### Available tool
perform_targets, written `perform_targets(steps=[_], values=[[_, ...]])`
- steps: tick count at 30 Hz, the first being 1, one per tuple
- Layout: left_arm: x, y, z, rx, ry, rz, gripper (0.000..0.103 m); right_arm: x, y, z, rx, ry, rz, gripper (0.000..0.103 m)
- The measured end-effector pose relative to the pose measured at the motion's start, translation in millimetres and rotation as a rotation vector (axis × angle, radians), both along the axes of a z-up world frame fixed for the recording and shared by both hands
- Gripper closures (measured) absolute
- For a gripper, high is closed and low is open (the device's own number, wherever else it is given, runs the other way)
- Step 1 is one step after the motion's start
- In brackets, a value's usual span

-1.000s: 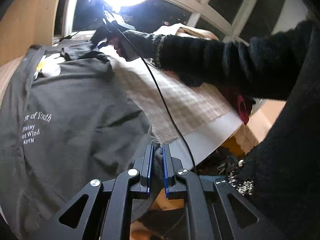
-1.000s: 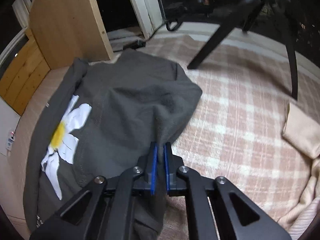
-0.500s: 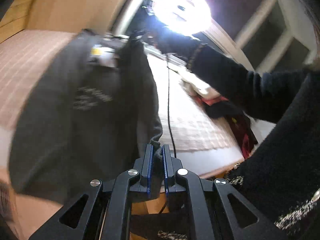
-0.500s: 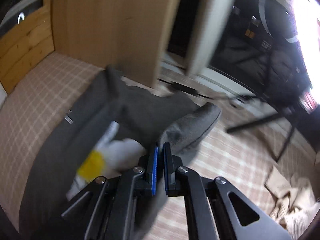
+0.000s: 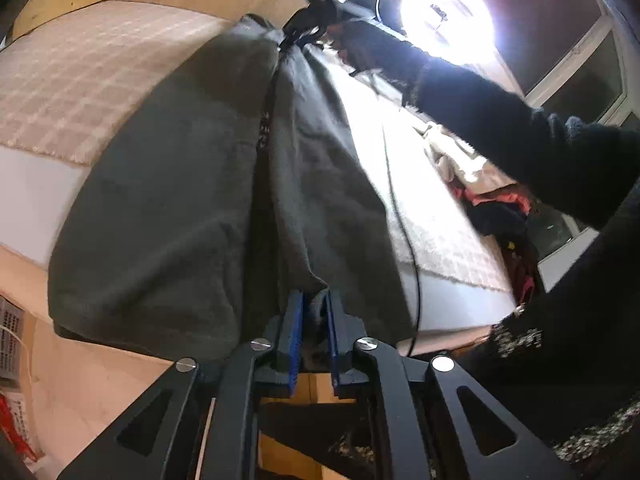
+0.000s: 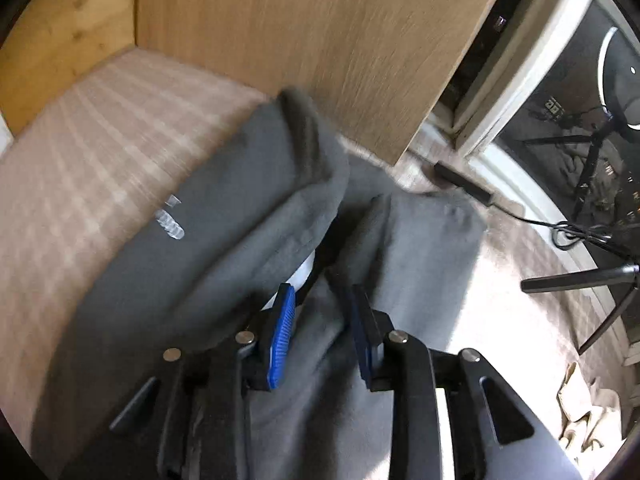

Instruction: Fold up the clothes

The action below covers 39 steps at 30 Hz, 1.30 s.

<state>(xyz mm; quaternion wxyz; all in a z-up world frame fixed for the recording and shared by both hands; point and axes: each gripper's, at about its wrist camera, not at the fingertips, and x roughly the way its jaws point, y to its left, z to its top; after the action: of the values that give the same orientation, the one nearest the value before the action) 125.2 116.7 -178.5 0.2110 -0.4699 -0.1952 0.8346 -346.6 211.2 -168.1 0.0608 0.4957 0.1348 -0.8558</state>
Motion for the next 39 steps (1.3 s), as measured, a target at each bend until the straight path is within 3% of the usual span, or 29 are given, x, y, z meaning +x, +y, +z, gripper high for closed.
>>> perform_targets(steps=[2, 5, 7, 9, 12, 18, 22, 24, 25, 28, 31, 33, 36, 39], values=[[0.3, -0.3, -0.6, -0.007, -0.017, -0.015, 0.092, 20.7, 10.7, 27.1, -0.012, 0.056, 0.019, 0.075], [6.3, -1.0, 5.2, -0.027, -0.028, -0.040, 0.089, 69.3, 43.0, 58.0, -0.032, 0.135, 0.004, 0.066], [13.8, -3.6, 14.5, -0.042, -0.021, -0.043, 0.090, 107.2, 63.7, 62.3, -0.079, 0.143, -0.002, 0.066], [19.1, -6.7, 22.9, -0.062, -0.011, -0.045, 0.090, 141.0, 68.9, 44.0, -0.109, 0.084, 0.031, 0.066], [21.0, -6.7, 32.7, -0.094, 0.009, -0.057, 0.089, 173.5, 52.5, 5.9, -0.022, 0.043, 0.097, 0.066], [10.9, 14.0, 31.7, -0.142, 0.050, -0.118, 0.086, 188.5, 26.4, -41.2, 0.023, -0.002, 0.174, 0.066], [-1.5, 15.1, 12.6, -0.162, 0.029, -0.127, 0.083, 201.7, 31.1, -43.4, 0.088, -0.033, 0.165, 0.066], [0.3, 11.7, -3.5, -0.234, -0.034, -0.133, 0.087, 219.2, 42.3, -22.2, 0.010, -0.010, 0.145, 0.066], [4.8, 8.1, -1.8, -0.233, -0.040, -0.134, 0.087, 231.3, 47.1, -10.2, -0.041, 0.007, 0.146, 0.066], [14.2, -1.2, 22.7, -0.225, 0.015, -0.108, 0.086, 274.3, 45.2, 13.5, -0.153, 0.055, 0.176, 0.066], [5.4, -2.2, 40.4, -0.235, 0.072, -0.108, 0.083, 307.5, 27.5, -1.4, -0.233, -0.013, 0.208, 0.066], [-8.9, 1.5, 42.6, -0.247, 0.088, -0.127, 0.083, 322.8, 19.0, -11.7, -0.231, -0.043, 0.226, 0.066], [-26.0, 20.4, 41.1, -0.278, 0.098, -0.210, 0.083, 348.4, 24.5, -20.4, -0.230, -0.059, 0.213, 0.066], [-31.7, 33.1, 39.9, -0.319, 0.104, -0.284, 0.083, 383.5, 47.5, -19.4, -0.334, -0.101, 0.182, 0.066]])
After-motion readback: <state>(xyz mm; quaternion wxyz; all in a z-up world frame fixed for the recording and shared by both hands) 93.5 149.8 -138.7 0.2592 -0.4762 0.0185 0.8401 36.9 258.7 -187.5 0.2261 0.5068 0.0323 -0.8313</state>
